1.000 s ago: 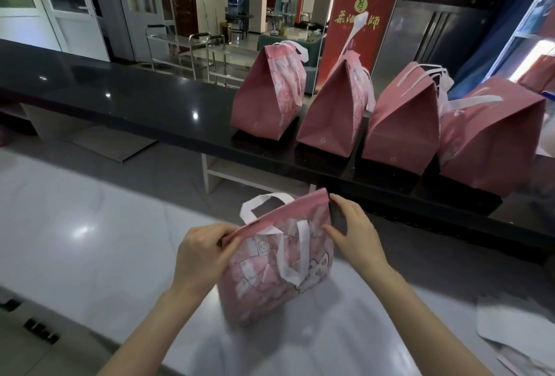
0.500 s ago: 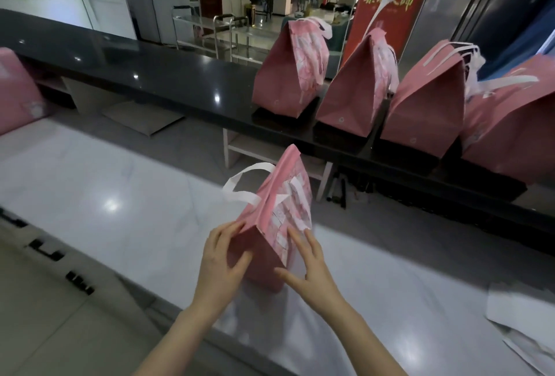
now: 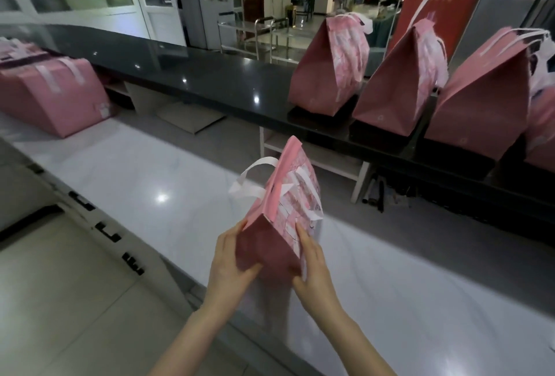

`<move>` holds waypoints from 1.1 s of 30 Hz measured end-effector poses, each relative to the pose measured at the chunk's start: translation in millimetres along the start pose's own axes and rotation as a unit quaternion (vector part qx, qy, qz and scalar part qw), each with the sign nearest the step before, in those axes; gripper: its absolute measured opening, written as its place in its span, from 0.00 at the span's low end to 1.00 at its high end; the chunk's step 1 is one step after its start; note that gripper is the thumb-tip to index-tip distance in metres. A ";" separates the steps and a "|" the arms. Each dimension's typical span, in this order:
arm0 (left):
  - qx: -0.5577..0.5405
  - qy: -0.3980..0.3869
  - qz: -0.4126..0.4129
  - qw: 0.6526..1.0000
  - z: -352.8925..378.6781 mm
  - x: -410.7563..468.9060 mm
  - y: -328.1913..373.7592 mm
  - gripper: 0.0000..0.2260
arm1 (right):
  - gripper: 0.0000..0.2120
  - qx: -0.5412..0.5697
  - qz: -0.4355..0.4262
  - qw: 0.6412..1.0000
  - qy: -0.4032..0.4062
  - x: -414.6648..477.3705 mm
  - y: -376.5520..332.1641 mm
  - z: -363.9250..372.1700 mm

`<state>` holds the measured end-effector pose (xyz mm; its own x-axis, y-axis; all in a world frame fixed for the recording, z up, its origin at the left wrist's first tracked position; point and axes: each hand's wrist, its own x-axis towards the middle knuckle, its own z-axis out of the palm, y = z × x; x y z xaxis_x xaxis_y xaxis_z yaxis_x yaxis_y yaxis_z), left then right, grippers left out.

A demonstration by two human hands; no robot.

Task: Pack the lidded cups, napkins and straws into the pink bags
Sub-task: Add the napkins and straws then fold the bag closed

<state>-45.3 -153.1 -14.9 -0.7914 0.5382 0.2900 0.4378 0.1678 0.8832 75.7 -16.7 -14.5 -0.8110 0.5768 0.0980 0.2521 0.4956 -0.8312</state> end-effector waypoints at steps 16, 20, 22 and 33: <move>-0.009 0.151 0.183 0.971 -121.1 200.9 19.5 0.41 | 0.50 0.007 -0.164 0.979 0.123 181.5 -173.0 37.7; -0.023 0.097 0.221 0.970 -143.1 279.0 19.5 0.41 | 0.50 0.025 -0.145 0.974 0.171 236.5 -203.0 46.2; -0.040 0.073 0.227 0.970 -146.8 313.3 17.4 0.40 | 0.50 0.031 -0.131 0.973 0.190 260.6 -213.3 47.4; -0.052 -0.031 0.207 0.976 -107.1 425.0 -8.4 0.41 | 0.45 0.003 -0.028 0.974 0.225 353.2 -194.8 30.6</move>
<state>-431.0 -14.2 140.4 -0.5269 0.5921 0.6098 0.6664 -0.1575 0.7287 -276.0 70.7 165.2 -0.5099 0.7757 0.3718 0.2098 0.5313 -0.8208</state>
